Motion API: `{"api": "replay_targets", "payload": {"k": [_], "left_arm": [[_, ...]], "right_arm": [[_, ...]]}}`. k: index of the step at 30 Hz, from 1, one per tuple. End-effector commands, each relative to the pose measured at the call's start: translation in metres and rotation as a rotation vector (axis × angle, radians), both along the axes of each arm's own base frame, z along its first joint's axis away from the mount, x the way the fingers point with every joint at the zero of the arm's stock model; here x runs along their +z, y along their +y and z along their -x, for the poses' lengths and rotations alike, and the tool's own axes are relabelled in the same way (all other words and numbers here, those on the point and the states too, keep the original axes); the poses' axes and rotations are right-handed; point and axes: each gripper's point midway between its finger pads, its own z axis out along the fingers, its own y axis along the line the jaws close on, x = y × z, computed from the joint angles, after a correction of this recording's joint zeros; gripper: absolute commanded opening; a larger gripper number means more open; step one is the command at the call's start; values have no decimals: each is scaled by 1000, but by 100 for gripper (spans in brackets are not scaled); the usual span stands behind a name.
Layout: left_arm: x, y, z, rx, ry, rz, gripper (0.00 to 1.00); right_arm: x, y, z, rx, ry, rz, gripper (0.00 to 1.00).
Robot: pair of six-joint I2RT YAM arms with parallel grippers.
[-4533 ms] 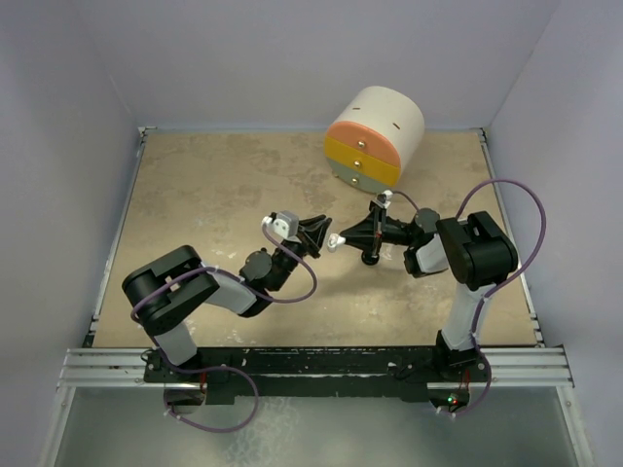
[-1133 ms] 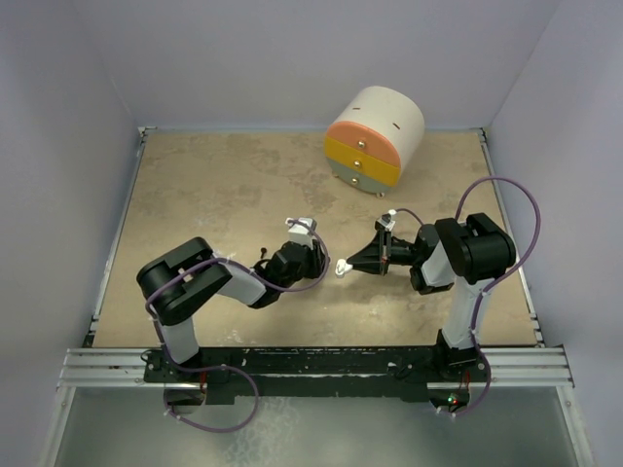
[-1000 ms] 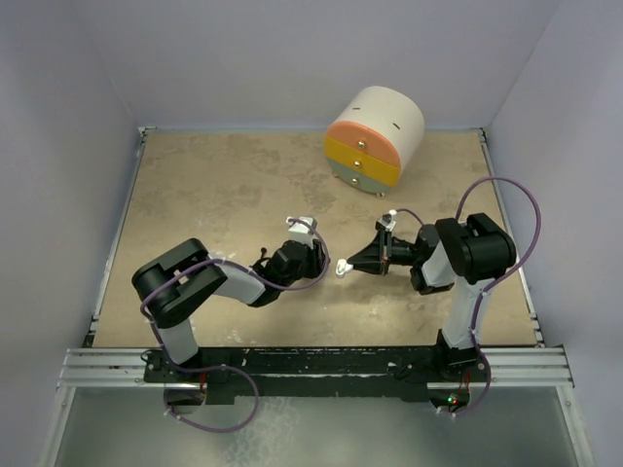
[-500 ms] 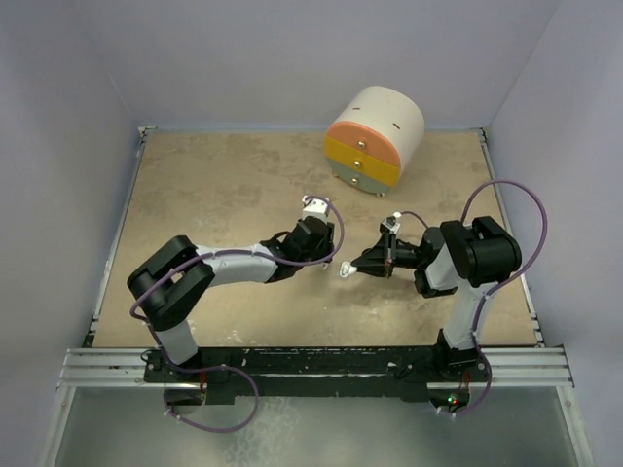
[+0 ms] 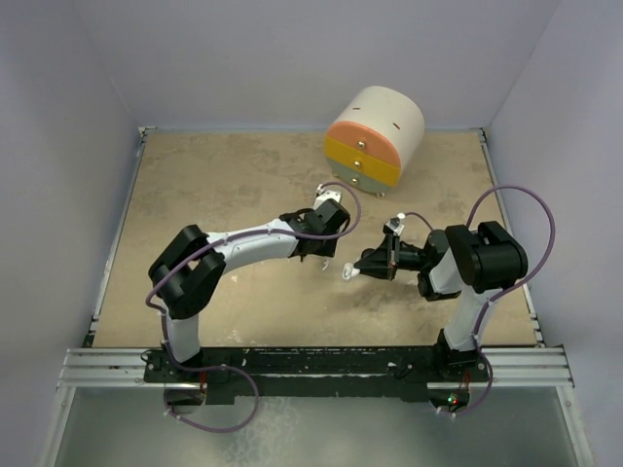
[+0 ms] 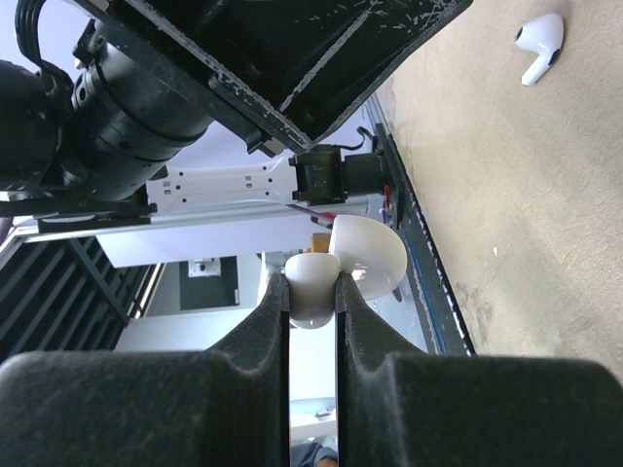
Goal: Insert the wireless bluetooth earbuds into the charging case
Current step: Adjust the earbud at the center of the board.
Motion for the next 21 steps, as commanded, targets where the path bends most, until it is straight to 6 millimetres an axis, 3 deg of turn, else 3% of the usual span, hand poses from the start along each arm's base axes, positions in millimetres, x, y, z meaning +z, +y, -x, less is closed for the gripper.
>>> {"api": "replay_targets", "payload": {"k": [1,21], "left_arm": [[2,4,10,11,73,-59,44],[-11,-21,21,-67,120,-124,44]], "right_arm": [[61,-4,26,28,-814,-77,0],[61,-6,29,29,-819,-70,0]]}}
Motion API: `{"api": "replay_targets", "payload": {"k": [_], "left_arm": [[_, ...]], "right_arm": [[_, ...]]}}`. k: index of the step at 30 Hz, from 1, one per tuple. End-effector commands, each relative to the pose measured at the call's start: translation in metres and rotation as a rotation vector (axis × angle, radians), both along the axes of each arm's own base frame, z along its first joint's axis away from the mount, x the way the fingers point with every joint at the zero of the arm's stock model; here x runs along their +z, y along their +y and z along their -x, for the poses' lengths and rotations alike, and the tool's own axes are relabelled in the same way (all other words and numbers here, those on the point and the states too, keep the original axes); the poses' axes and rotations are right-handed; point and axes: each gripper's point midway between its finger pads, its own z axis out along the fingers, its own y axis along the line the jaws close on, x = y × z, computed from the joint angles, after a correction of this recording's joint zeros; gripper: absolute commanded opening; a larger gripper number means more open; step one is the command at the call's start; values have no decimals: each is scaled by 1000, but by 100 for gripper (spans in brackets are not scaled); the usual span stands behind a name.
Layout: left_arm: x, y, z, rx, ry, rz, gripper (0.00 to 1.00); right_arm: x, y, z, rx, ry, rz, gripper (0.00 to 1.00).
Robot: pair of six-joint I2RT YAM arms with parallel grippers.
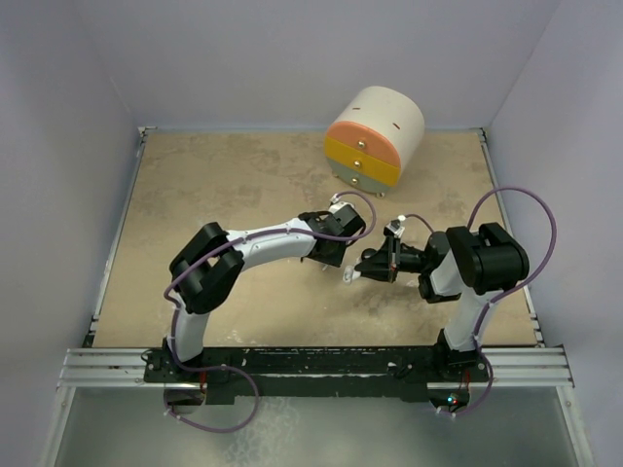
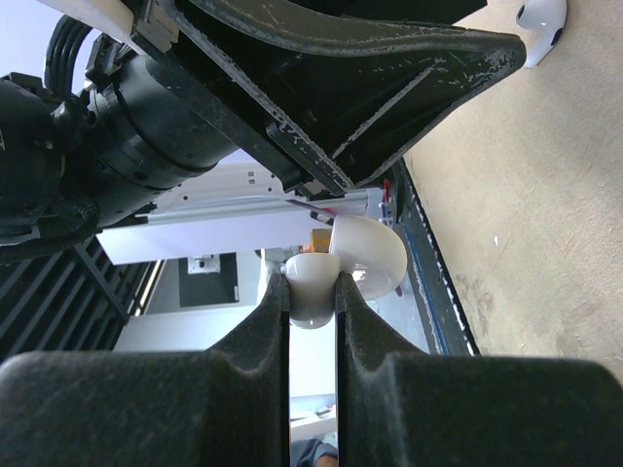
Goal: Insert the wireless bluetooth earbuds into the charging case
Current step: Adjust the earbud at the center of the board.
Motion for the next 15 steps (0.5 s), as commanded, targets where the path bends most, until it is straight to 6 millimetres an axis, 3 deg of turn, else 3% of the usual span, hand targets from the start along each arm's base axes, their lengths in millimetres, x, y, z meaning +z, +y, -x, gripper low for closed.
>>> {"api": "replay_targets", "payload": {"k": [1,15], "left_arm": [[8,-10,-4,-16,-14,6,44],[-4,-11,-7,-24,-3,-52,41]], "right_arm": [[62,-5,22,24,-823,-73,0],[62,-6,24,23,-823,-71,0]]}}
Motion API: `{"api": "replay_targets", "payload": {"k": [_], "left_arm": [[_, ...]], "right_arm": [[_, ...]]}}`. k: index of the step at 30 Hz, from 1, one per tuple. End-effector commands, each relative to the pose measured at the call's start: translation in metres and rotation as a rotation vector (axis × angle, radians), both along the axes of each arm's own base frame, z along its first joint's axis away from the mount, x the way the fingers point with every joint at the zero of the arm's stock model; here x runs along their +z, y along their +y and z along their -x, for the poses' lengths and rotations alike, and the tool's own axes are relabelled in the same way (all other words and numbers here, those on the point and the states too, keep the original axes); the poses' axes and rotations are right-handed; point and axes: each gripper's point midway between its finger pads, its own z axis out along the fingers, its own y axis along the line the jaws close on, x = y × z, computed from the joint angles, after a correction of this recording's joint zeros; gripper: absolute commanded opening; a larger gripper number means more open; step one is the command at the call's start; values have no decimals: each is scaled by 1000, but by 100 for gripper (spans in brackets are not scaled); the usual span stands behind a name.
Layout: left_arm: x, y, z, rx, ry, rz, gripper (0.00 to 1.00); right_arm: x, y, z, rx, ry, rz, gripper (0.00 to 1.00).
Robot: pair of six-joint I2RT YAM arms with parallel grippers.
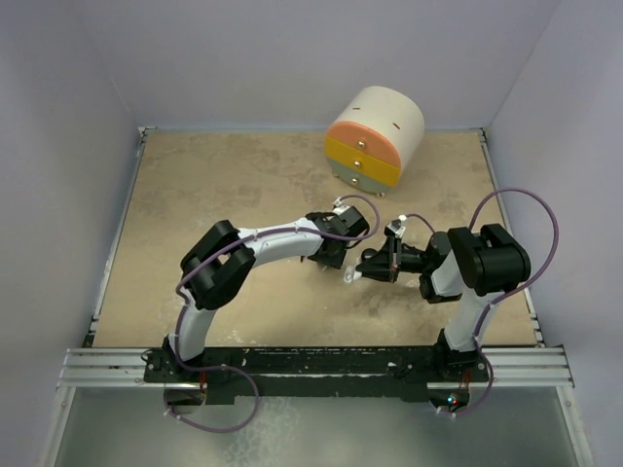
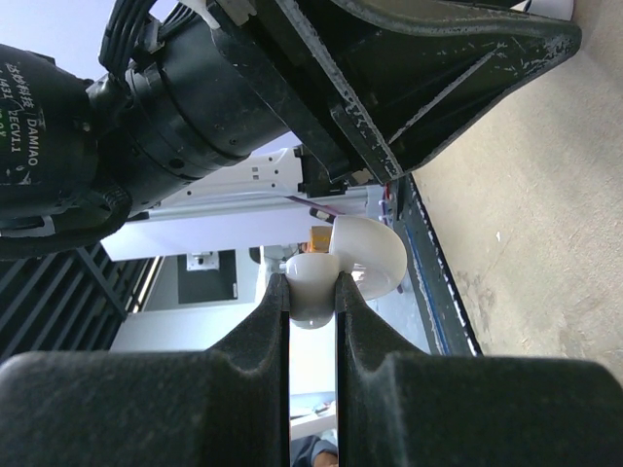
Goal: Insert the wireless bluetooth earbuds into the charging case
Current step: Adjust the earbud at the center of the board.
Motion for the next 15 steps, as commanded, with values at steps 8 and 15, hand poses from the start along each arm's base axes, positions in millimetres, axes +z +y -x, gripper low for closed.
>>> {"api": "replay_targets", "payload": {"k": [8,15], "left_arm": [[8,-8,-8,-19,-23,-21,38],[2,-6,-6,-26,1,-44,37]], "right_arm": [[60,-3,21,15,-814,-70,0],[59,-3,21,13,-812,-70,0]]}}
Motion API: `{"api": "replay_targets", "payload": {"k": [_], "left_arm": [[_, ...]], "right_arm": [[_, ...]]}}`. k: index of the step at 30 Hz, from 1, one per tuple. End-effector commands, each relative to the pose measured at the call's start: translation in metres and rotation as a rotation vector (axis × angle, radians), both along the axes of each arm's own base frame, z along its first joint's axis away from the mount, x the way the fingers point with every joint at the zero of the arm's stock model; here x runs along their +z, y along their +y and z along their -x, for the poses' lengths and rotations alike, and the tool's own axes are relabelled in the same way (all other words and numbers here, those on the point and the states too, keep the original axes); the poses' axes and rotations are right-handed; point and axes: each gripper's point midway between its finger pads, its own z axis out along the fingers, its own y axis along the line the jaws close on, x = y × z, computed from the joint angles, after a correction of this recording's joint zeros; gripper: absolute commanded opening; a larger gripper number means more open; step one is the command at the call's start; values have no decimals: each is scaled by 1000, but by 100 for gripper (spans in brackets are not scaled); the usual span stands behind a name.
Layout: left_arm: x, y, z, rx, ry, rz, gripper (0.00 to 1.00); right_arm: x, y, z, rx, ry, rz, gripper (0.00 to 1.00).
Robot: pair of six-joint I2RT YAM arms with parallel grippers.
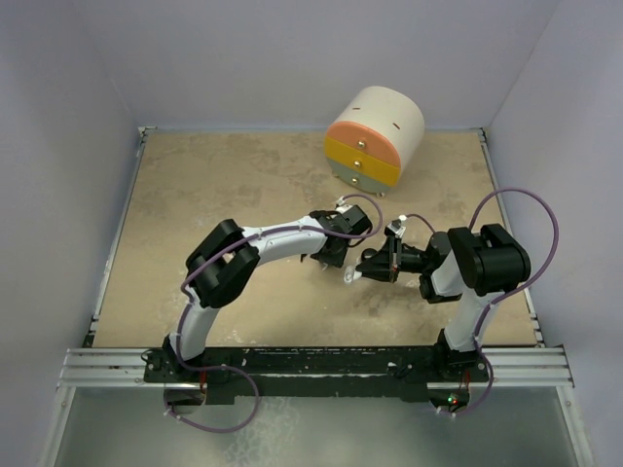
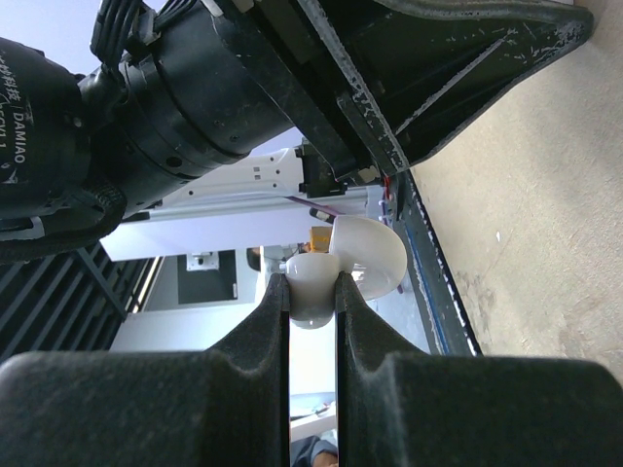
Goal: Insert the wireless bluetooth earbuds into the charging case
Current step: Adjust the earbud at the center of the board.
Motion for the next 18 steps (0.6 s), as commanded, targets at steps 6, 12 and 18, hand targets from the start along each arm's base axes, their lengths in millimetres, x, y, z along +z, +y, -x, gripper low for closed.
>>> {"api": "replay_targets", "payload": {"k": [6,12,18], "left_arm": [[1,-1,1,-27,10,-31,34],[-2,0,3,-32,25,-41,31],[-5,1,5,-35,34,-45,26]], "right_arm": [[59,-3,21,14,-810,-69,0],[59,-3,21,14,-809,-69,0],[59,-3,21,14,-810,-69,0]]}}
